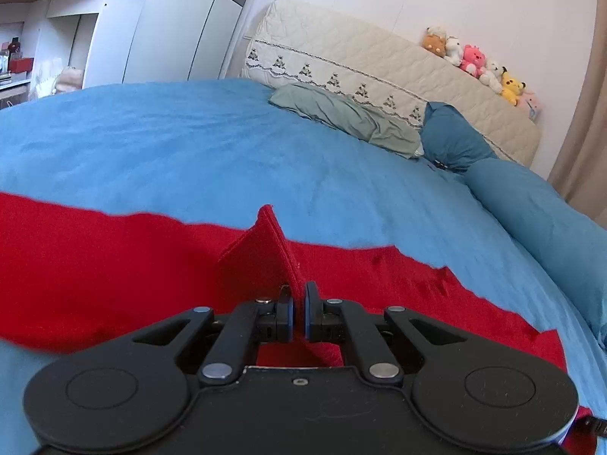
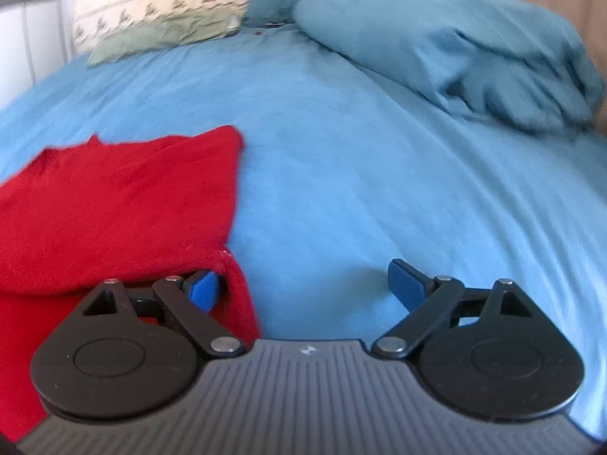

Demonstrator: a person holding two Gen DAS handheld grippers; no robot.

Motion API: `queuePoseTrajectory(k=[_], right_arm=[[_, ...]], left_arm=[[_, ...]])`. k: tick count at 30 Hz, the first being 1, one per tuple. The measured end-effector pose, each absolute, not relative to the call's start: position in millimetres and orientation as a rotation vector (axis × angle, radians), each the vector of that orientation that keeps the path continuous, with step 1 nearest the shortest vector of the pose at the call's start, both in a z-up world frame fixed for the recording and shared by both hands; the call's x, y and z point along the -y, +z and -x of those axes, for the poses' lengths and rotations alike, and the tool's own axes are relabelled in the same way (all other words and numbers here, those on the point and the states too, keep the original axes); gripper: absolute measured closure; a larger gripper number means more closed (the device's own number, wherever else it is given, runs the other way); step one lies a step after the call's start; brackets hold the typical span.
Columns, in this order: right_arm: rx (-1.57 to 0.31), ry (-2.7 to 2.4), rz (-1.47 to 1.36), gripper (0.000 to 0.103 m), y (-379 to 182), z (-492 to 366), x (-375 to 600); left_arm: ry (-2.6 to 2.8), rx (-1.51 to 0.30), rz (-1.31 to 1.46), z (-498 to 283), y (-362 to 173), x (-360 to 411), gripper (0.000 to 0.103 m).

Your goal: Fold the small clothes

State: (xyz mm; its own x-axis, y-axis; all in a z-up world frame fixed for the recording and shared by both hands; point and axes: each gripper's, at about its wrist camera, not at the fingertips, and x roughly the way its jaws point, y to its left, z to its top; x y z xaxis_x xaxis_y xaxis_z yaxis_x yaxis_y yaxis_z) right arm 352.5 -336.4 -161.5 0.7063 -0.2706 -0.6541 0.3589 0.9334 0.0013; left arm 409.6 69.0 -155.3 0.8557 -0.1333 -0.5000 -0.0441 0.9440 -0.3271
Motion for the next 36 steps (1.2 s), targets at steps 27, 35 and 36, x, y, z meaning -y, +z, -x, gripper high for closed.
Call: queuePoseTrajectory(k=[27,35,36], right_arm=[[-0.634,0.04,-0.022,0.0,-131,-391,256],[-0.653,-0.05,-0.086,0.0,-173,-446,285],[-0.654,-0.047,-0.123,0.0,-176,-446,295]], left_arm=[[-0.217,-0.598,0.166,-430,-127,-46,0.031],[-0.179,-0.695,0.191,-460,-170,-57,0.037],[-0.167,-0.694,0.195,-460,-172,-60,0.042]])
